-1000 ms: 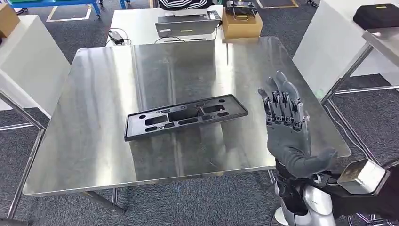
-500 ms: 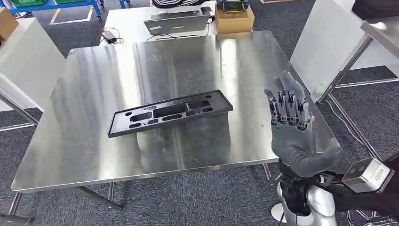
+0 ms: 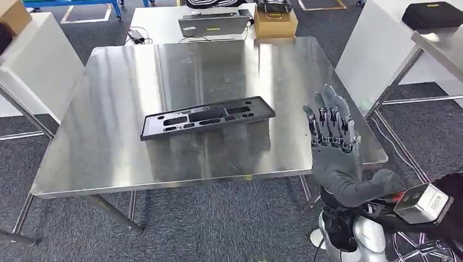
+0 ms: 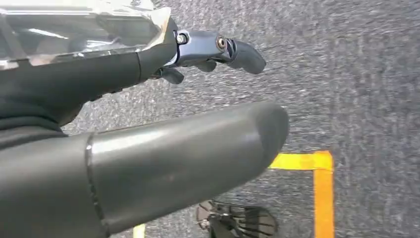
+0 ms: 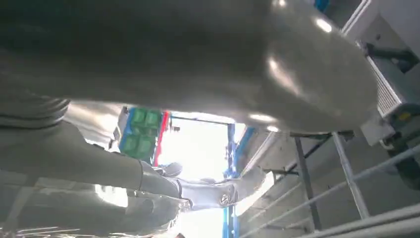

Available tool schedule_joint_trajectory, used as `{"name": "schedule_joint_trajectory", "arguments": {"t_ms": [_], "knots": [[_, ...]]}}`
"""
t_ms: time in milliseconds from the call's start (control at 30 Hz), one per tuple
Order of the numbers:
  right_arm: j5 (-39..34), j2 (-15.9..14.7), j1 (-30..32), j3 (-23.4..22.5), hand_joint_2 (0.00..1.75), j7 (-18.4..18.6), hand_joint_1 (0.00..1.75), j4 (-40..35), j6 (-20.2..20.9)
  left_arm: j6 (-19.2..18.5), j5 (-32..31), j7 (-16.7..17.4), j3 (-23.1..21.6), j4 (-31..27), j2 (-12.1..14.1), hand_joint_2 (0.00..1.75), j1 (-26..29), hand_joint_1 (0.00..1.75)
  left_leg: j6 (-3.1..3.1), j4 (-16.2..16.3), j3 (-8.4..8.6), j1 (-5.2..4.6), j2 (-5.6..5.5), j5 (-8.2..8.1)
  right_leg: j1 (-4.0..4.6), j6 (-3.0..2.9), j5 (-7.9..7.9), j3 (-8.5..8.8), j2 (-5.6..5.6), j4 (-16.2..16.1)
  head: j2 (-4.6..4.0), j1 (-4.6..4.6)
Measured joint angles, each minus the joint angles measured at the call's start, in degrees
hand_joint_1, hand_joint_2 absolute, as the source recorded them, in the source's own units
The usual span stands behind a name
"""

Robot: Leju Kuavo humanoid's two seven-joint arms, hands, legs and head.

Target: Take the parts from the cabinet and place them on the table.

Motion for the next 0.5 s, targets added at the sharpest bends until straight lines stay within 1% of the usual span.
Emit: {"name": "schedule_joint_trajectory", "arguments": {"t_ms": [33, 67, 100, 133, 167, 200, 233, 267, 300, 333, 367, 400, 433, 467, 500], "knots": [[0.00, 0.00, 0.07, -0.02, 0.00, 0.00, 0.00, 0.17, 0.24, 0.00, 0.37, -0.09, 0.20, 0.00, 0.00, 0.00, 0.10, 0.00, -0.10, 0.08, -0.92, 0.03, 0.11, 0.67, -0.18, 0.71, -0.11, 0.14, 0.00, 2.29, 0.00, 0.04], [0.00, 0.00, 0.10, -0.02, 0.00, 0.07, 0.00, 0.35, 0.41, 0.00, 0.48, -0.15, 0.42, 0.02, -0.09, 0.00, 0.20, 0.00, -0.26, 0.17, -1.26, 0.07, 0.15, 1.26, -0.33, 1.62, 0.94, 1.55, -0.01, 1.77, 0.00, 0.02], [0.00, 0.02, 0.10, -0.04, 0.00, 0.09, 0.00, 0.46, 0.48, 0.00, 0.57, -0.26, 0.46, 0.04, -0.18, 0.00, 0.24, 0.00, -0.48, 0.30, -2.10, 0.10, 0.19, 1.74, -0.48, 2.49, 2.51, 3.88, -0.02, -0.80, 0.00, 0.02], [0.00, 0.07, 0.10, -0.04, 0.00, 0.13, 0.00, 0.52, 0.52, 0.00, 0.68, -0.28, 0.50, 0.04, -0.28, 0.00, 0.25, 0.00, -0.68, 0.60, -2.84, 0.16, 0.17, 2.18, -0.69, 3.17, 4.06, 6.98, -0.03, -4.96, 0.00, 0.00], [0.00, 0.13, 0.09, -0.04, 0.00, 0.20, 0.00, 0.57, 0.57, 0.02, 0.72, -0.31, 0.55, 0.04, -0.33, 0.00, 0.24, 0.00, -0.99, 1.02, -3.59, 0.19, 0.14, 2.54, -0.83, 3.41, 4.80, 10.84, -0.03, -10.44, 0.00, 0.02], [0.02, 0.24, 0.04, -0.04, 0.00, 0.24, 0.00, 0.61, 0.63, 0.02, 0.72, -0.31, 0.61, 0.02, -0.28, 0.00, 0.25, 0.00, -1.44, 1.33, -4.19, 0.02, 0.07, 2.84, -0.59, 2.79, 2.59, 13.42, -0.01, -14.66, 0.00, 0.04], [0.02, 0.37, 0.13, -0.04, 0.00, 0.24, 0.00, 0.63, 0.68, 0.02, 0.72, -0.33, 0.70, 0.04, -0.33, 0.00, 0.23, 0.00, -1.87, 1.51, -4.46, -0.01, 0.12, 3.29, 0.22, 2.09, 2.48, 13.73, 0.10, -15.42, 0.00, -0.02], [0.02, 0.42, 0.08, -0.09, 0.00, 0.26, 0.00, 0.66, 0.68, 0.04, 0.72, -0.42, 0.79, 0.04, -0.31, 0.00, 0.27, 0.00, -2.14, 1.68, -4.49, -0.16, 0.08, 3.62, -0.04, 1.82, 2.63, 12.61, 0.02, -15.63, 0.00, 0.07], [0.02, 0.42, 0.08, -0.13, 0.00, 0.26, 0.00, 0.74, 0.68, 0.04, 0.72, -0.41, 0.85, 0.04, -0.33, 0.00, 0.29, 0.00, -2.32, 1.61, -4.51, -0.02, 0.06, 3.99, 0.17, 1.39, 2.87, 12.56, 0.00, -15.38, 0.00, -0.11], [0.00, 0.50, 0.09, -0.15, 0.00, 0.26, 0.00, 0.81, 0.68, 0.02, 0.72, -0.42, 0.90, 0.04, -0.33, 0.00, 0.39, 0.00, -2.59, 1.55, -4.62, 0.05, 0.03, 4.22, -0.01, 0.77, 3.17, 12.40, -0.05, -15.47, 0.00, 0.02], [0.02, 0.72, 0.03, -0.15, 0.00, 0.26, 0.00, 0.85, 0.68, 0.02, 0.72, -0.42, 0.96, 0.11, -0.35, 0.00, 0.48, 0.00, -2.92, 2.14, -4.95, 0.50, -0.10, 3.51, -0.85, -0.05, 3.78, 12.08, -0.28, -15.60, 0.00, -0.04], [0.04, 0.85, -0.01, -0.15, 0.00, 0.41, 0.00, 0.85, 0.68, 0.02, 0.74, -0.44, 1.05, 0.13, -0.42, 0.00, 0.62, 0.00, -3.28, 3.88, -5.67, 0.52, -0.25, 0.44, -0.65, -0.81, 4.31, 11.49, -0.38, -15.62, 0.00, -0.04], [0.04, 1.03, -0.01, -0.17, 0.00, 0.44, 0.00, 0.85, 0.65, 0.02, 0.83, -0.46, 1.25, 0.13, -0.42, 0.00, 0.69, 0.00, -3.52, 7.59, -6.77, 0.53, -0.31, -3.65, -0.61, -1.47, 4.91, 10.84, -0.40, -15.60, 0.00, -0.15], [0.04, 1.11, -0.01, -0.20, 0.00, 0.48, 0.00, 0.87, 0.65, 0.02, 0.83, -0.46, 1.33, 0.13, -0.42, 0.00, 0.69, 0.00, -3.78, 11.84, -7.96, 0.56, -0.40, -6.84, -0.57, -1.50, 5.50, 10.17, -0.41, -15.58, 0.00, -0.13], [0.07, 1.20, 0.01, -0.22, 0.00, 0.57, 0.00, 0.87, 0.68, 0.02, 0.83, -0.46, 1.40, 0.13, -0.39, 0.00, 0.68, 0.00, -3.99, 16.04, -9.04, 0.59, -0.51, -8.98, -0.55, -1.48, 6.15, 9.66, -0.42, -15.53, 0.00, -0.18]]}}
